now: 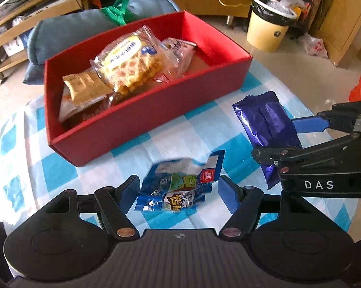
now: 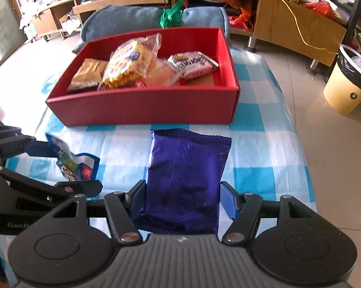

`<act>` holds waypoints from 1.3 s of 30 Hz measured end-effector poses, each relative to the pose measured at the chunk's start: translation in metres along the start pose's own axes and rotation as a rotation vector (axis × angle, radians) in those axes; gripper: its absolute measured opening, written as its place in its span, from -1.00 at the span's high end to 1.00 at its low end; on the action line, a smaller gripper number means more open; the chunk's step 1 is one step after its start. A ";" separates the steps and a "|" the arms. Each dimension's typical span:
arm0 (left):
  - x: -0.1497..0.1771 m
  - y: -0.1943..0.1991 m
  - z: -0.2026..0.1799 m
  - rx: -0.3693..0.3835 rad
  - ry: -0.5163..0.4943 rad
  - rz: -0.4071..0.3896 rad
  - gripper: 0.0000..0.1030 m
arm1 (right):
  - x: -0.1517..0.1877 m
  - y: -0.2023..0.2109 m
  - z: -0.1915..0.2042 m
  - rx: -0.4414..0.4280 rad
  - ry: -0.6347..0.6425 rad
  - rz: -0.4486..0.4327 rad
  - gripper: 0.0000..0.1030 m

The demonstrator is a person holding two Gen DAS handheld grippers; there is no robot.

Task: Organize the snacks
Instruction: 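Carry blue sausage packet and purple foil packet with both tools over the red box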

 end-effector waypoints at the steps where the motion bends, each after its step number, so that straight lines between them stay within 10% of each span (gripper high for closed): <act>1: -0.002 0.001 0.001 -0.003 0.004 -0.005 -0.49 | -0.002 0.002 0.001 -0.004 -0.002 -0.007 -0.22; 39: -0.055 0.043 0.048 -0.101 0.116 -0.180 -0.48 | -0.078 0.025 0.021 -0.069 -0.077 -0.162 -0.22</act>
Point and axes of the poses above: each gripper's, at about its wrist camera, not at the fingertips, and y roughly against the way its jaws point, z to its left, x to its underside, the point moved 7 cm from there along -y, roughly the way its jaws point, and after that the axes turned 12 degrees about -y, right-handed, at the moved point
